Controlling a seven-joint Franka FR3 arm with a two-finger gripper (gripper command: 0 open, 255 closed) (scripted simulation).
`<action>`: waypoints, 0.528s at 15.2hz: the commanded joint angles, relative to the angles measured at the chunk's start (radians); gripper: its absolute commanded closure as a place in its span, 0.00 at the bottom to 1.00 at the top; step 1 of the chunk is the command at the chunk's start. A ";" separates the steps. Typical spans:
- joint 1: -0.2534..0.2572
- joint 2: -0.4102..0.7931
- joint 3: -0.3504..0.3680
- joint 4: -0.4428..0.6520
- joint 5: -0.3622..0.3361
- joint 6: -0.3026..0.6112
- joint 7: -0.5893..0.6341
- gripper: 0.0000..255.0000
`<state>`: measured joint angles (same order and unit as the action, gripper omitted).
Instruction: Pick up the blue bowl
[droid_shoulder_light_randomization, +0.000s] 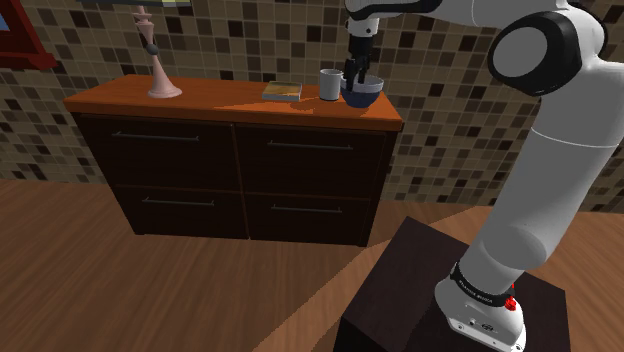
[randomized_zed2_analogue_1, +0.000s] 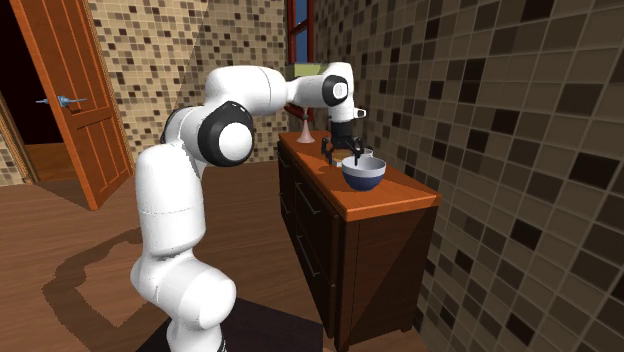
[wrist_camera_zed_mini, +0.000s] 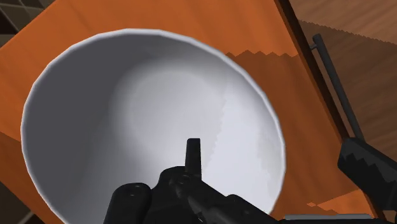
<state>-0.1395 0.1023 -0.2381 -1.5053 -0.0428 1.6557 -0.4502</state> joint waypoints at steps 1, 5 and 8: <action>0.000 -0.005 0.000 -0.033 -0.001 0.029 0.001 0.00; 0.001 -0.011 0.000 -0.062 -0.003 0.052 0.003 1.00; 0.000 -0.010 0.000 -0.061 -0.003 0.052 0.002 1.00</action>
<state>-0.1391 0.0917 -0.2382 -1.5659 -0.0456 1.7070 -0.4478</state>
